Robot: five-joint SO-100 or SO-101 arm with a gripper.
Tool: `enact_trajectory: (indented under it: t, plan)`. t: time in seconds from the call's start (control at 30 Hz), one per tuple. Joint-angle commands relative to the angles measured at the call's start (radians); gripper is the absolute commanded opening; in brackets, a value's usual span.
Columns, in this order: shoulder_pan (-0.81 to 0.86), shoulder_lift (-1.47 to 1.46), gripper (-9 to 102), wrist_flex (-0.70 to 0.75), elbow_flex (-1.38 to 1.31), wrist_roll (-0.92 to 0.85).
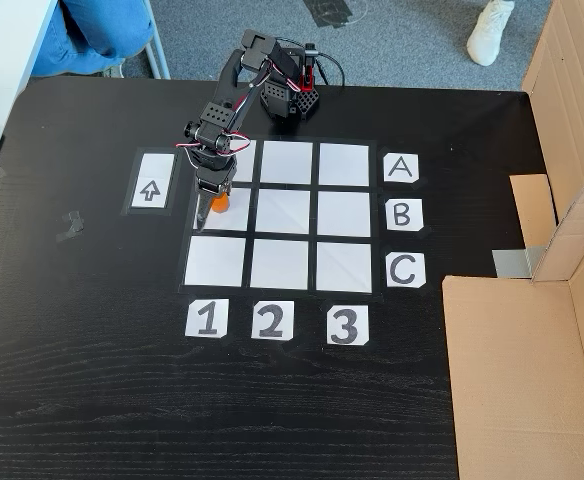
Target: Pick up the round, orange token and place it in the grid on square B1.
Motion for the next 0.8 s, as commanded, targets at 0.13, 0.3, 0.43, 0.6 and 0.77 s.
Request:
enact_trajectory:
  t: [0.13,0.3,0.43,0.6,0.77]
  plan:
    - [-0.006,0.147,78,-0.072,0.167,-0.020]
    - [0.038,0.337,90,-0.138,0.342,-0.020]
    - [0.120,0.566,96,-0.198,0.489,-0.026]
    - [0.262,0.905,97,-0.325,0.689,-0.044]
    - [0.488,1.244,94,-0.520,0.850,-0.025]
